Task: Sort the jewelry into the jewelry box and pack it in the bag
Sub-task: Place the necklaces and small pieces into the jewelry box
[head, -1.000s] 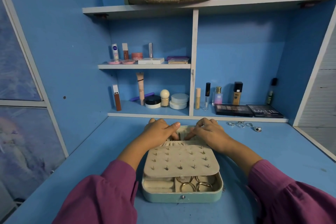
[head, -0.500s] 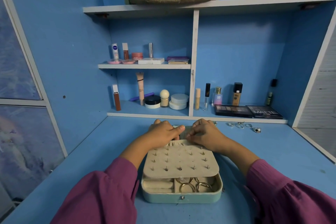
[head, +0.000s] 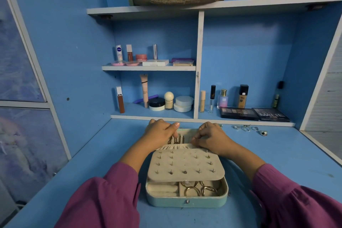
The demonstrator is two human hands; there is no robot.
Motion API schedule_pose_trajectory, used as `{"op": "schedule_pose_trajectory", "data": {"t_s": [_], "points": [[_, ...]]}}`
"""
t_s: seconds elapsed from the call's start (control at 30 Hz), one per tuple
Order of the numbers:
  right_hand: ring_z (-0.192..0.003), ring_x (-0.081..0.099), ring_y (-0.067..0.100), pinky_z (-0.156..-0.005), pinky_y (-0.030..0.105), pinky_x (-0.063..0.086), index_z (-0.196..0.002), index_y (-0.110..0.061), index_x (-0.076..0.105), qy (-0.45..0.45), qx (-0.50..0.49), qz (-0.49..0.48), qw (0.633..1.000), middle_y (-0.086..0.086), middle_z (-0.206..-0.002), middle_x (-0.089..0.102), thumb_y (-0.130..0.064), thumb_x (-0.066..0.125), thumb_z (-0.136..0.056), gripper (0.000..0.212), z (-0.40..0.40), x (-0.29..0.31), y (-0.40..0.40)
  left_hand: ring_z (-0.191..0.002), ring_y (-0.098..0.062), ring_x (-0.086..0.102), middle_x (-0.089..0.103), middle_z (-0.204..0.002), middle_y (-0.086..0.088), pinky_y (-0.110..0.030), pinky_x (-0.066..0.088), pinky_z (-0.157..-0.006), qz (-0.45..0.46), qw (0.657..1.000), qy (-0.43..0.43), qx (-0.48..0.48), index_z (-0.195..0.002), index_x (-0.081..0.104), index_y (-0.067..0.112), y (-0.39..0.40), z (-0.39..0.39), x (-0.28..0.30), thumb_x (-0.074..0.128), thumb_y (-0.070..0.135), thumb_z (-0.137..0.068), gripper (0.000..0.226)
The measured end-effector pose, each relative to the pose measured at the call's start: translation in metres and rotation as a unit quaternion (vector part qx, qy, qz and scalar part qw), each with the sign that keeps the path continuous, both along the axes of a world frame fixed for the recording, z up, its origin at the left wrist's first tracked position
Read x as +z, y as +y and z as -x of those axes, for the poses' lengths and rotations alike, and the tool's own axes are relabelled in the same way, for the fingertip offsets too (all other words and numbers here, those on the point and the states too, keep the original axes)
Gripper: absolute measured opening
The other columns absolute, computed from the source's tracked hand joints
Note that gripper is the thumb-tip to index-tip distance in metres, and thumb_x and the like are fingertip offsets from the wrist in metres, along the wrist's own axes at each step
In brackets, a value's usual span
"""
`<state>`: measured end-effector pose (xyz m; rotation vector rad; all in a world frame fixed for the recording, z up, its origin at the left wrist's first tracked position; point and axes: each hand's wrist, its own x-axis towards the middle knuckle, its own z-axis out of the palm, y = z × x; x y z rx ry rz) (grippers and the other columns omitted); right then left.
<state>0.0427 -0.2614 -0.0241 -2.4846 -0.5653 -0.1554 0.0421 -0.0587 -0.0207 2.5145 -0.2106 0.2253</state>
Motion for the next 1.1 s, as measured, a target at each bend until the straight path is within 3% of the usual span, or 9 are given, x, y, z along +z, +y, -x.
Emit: {"op": "schedule_pose_trajectory", "data": {"t_s": [0.2,0.33,0.43,0.57,0.9,1.1], "points": [[-0.104,0.034,0.012,-0.086,0.026,0.027,-0.093,-0.023,0.075,0.000,-0.003,-0.007,1.000,-0.004,-0.101,0.047,-0.034,0.067,-0.085,0.016,0.000,0.000,-0.001,-0.105,-0.017,0.039,0.060,-0.083,0.002,-0.038,0.036,-0.097,-0.060,0.998,0.014,-0.011,-0.080,0.077,0.022,-0.004,0.000,0.000,0.032,0.053,-0.097,0.057],[-0.104,0.033,0.012,-0.085,0.024,0.026,-0.095,-0.021,0.075,0.000,0.000,-0.005,1.000,-0.004,-0.102,0.047,-0.032,0.066,-0.086,0.017,0.001,0.001,0.000,-0.105,-0.018,0.037,0.063,-0.082,-0.007,-0.039,0.036,-0.098,-0.066,0.997,0.022,-0.021,-0.076,0.075,0.019,-0.006,0.001,0.000,0.033,0.053,-0.097,0.058],[-0.106,0.034,0.013,-0.086,0.024,0.026,-0.094,-0.021,0.075,0.002,-0.001,-0.008,1.000,-0.003,-0.103,0.048,-0.032,0.067,-0.085,0.016,0.001,0.001,-0.001,-0.109,-0.020,0.039,0.053,-0.078,0.004,-0.040,0.036,-0.098,-0.050,0.999,0.012,-0.017,-0.078,0.073,0.021,-0.004,0.003,0.001,0.034,0.052,-0.097,0.053],[-0.105,0.033,0.012,-0.088,0.025,0.028,-0.094,-0.023,0.075,0.006,-0.002,-0.004,1.000,-0.004,-0.103,0.047,-0.033,0.067,-0.085,0.016,0.000,0.000,-0.001,-0.112,-0.022,0.038,0.046,-0.083,0.006,-0.040,0.036,-0.099,-0.055,0.998,0.013,0.000,-0.081,0.072,0.022,-0.003,0.006,0.004,0.034,0.051,-0.097,0.050],[-0.107,0.035,0.014,-0.087,0.025,0.027,-0.093,-0.021,0.074,0.006,0.001,-0.007,1.000,-0.004,-0.103,0.048,-0.032,0.063,-0.088,0.016,-0.001,-0.001,-0.002,-0.107,-0.019,0.036,0.056,-0.101,-0.004,-0.039,0.032,-0.097,-0.127,0.991,0.042,0.000,-0.082,0.073,0.014,-0.007,0.005,0.003,0.031,0.058,-0.095,0.062],[-0.109,0.037,0.015,-0.092,0.028,0.032,-0.090,-0.024,0.074,-0.003,-0.023,-0.015,1.000,-0.004,-0.103,0.051,-0.036,0.066,-0.085,0.014,0.000,-0.001,-0.005,-0.108,-0.018,0.038,0.049,-0.085,0.007,-0.040,0.038,-0.097,-0.033,0.999,0.037,-0.004,-0.074,0.065,0.026,0.004,0.008,0.004,0.048,0.052,-0.092,0.036]]}}
